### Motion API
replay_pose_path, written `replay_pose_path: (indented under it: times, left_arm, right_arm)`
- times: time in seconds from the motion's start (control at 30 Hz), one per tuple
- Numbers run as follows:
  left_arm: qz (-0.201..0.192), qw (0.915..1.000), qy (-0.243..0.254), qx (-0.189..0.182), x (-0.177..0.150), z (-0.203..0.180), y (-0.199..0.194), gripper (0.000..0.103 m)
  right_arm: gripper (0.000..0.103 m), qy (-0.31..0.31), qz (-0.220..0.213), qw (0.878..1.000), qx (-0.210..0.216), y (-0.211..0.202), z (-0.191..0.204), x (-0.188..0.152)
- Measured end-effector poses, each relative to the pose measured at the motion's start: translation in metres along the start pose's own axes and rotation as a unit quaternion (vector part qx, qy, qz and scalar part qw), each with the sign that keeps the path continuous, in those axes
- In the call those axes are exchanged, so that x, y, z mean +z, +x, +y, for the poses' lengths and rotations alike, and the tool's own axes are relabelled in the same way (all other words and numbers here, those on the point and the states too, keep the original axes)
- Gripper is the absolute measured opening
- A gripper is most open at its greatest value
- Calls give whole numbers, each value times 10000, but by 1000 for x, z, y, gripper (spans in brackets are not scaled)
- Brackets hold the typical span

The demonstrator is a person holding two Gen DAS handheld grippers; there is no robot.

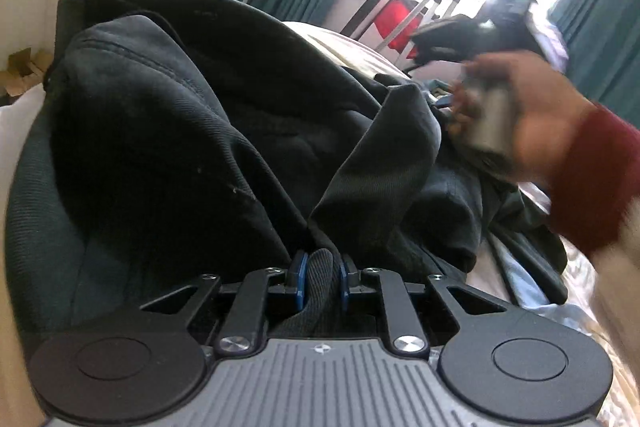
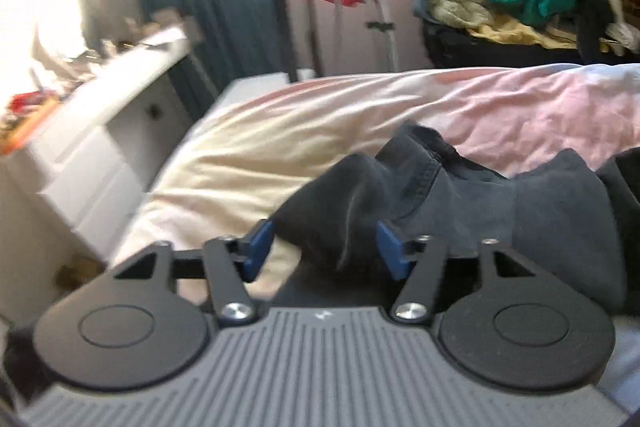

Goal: Fold clothes

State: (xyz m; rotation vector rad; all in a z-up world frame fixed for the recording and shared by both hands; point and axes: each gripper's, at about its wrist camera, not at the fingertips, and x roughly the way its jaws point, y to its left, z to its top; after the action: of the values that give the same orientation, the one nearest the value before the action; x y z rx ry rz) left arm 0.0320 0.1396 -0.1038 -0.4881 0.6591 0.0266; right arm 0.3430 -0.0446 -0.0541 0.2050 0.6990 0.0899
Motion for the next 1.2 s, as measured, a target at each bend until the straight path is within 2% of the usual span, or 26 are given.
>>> replay_pose_path:
  times: [0.07, 0.13, 0.2, 0.23, 0.3, 0.33, 0.43, 0.6, 0.73, 0.83, 0.93, 1.07, 1.13, 1.2]
  left_arm:
    - [-131, 9999, -93, -35, -3, 3, 3, 17]
    - [-282, 9993, -248, -63, -6, 8, 6, 17]
    - [-348, 9991, -249, -64, -7, 9, 10, 16]
    - [-376, 9990, -222, -70, -8, 8, 10, 16]
    - [-439, 9989, -152, -85, -9, 8, 11, 16]
    - [-475, 9988, -109, -91, -10, 7, 11, 16]
    - [-626, 9979, 155, -37, -13, 4, 12, 15]
    - [-697, 9968, 383, 19, -15, 2, 7, 15]
    - [-686, 9963, 522, 43, -16, -1, 1, 14]
    - [-713, 9953, 649, 57, -18, -3, -3, 14]
    - [-772, 9928, 908, 94, -21, -9, -7, 14]
    - [-846, 9900, 1122, 150, -26, -14, -14, 14]
    - [-888, 9891, 1159, 189, -27, -14, -18, 14]
    - [-922, 9888, 1150, 219, -28, -12, -24, 14]
  right_arm:
    - [72, -350, 181, 9987, -330, 27, 11, 1]
    - [72, -932, 548, 9923, -599, 53, 20, -7]
    - [69, -1209, 566, 9877, -809, 62, 23, -14]
    - [63, -1308, 529, 9858, -906, 64, 23, -17]
    - [14, -1139, 392, 9867, -1090, 56, 15, -15]
    - [12, -1012, 316, 9873, -1180, 51, 11, -14]
    - [10, -841, -112, 9895, -1170, 11, -5, -6]
    - [8, -725, -919, 9840, -1340, -90, -52, 12]
    - [8, -297, -1442, 9785, -1444, -178, -119, 20]
    - [8, -12, -1811, 9724, -1472, -237, -175, 12]
    - [8, 402, -2042, 9666, -1498, -284, -230, -14]
    - [9, 1239, -1922, 9612, -1544, -314, -297, -71]
    - [9, 2010, -1752, 9542, -1358, -321, -335, -108]
    - [9, 2789, -1604, 9407, -1071, -324, -367, -147]
